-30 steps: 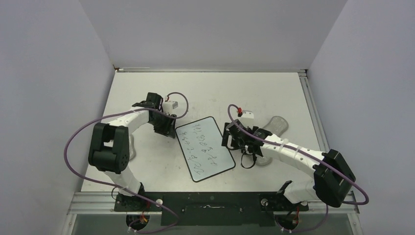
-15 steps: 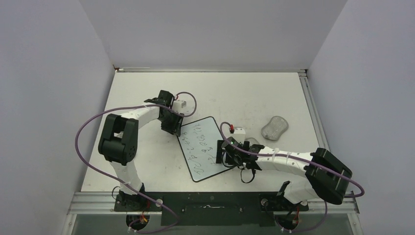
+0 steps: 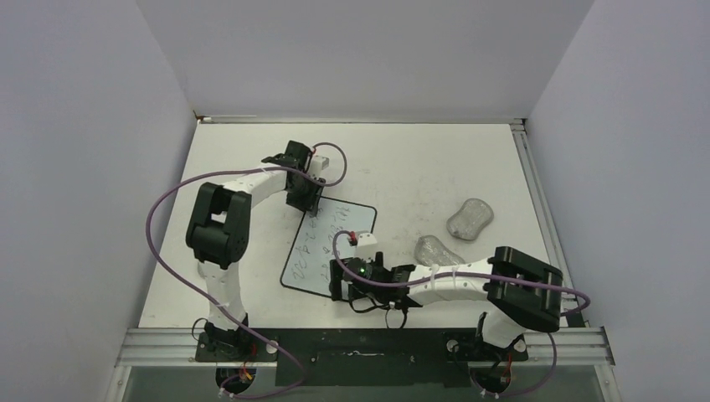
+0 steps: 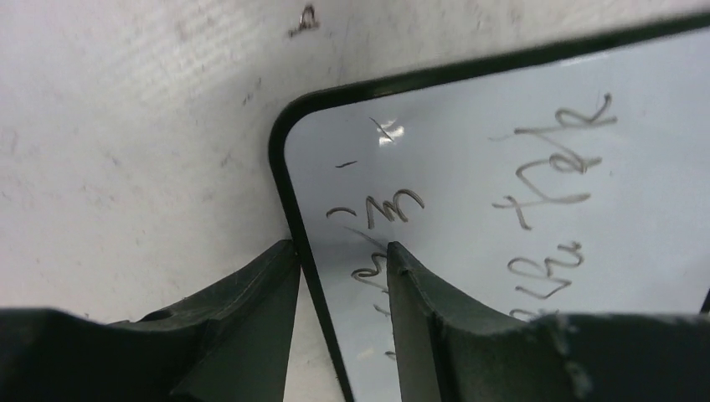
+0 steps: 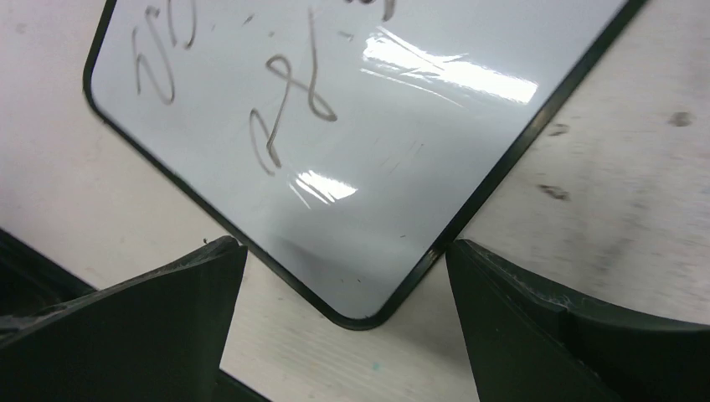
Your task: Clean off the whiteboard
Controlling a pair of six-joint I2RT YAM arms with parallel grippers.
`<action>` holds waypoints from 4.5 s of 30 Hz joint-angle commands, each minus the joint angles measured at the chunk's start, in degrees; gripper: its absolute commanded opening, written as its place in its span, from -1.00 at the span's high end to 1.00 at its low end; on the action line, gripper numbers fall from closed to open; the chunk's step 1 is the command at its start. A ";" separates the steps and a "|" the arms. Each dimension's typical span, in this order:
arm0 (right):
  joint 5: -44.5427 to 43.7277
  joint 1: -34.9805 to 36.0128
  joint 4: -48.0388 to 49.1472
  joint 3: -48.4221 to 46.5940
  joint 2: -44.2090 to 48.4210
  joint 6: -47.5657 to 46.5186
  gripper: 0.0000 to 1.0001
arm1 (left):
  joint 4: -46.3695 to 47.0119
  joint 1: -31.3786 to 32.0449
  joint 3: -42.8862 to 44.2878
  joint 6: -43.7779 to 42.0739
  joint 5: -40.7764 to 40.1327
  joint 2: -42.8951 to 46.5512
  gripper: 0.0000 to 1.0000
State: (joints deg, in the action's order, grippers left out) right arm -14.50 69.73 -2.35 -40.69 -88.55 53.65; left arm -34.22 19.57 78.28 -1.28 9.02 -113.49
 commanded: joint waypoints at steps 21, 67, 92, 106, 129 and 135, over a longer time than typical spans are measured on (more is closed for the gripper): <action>9.11 -1.56 2.54 -13.44 -13.94 -7.54 -0.79 | -13.32 4.30 13.34 -5.04 28.89 -1.86 0.17; 15.74 -27.66 -0.13 -36.66 -28.32 -21.98 -0.79 | 2.54 -14.06 -21.24 0.45 -0.04 12.19 0.41; -15.17 -25.64 -35.08 -18.80 3.52 -3.25 -0.79 | -3.32 -9.02 -15.59 -0.81 8.62 17.70 0.39; -14.97 -27.37 -30.95 -11.27 -2.23 -1.97 -0.94 | -2.98 -13.24 -15.84 -1.67 7.62 16.21 0.39; -4.73 -32.44 -22.96 -7.51 0.10 -8.07 0.89 | -1.85 -13.68 -17.02 -1.59 7.51 15.31 0.39; 6.81 -32.46 -14.85 -9.55 1.05 -13.88 0.89 | -0.87 -13.60 -16.43 0.30 3.53 12.76 0.60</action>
State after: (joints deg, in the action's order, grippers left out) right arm -19.31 36.93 -26.06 -47.48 -89.03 43.05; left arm -36.93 6.17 60.69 -1.89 15.18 -98.74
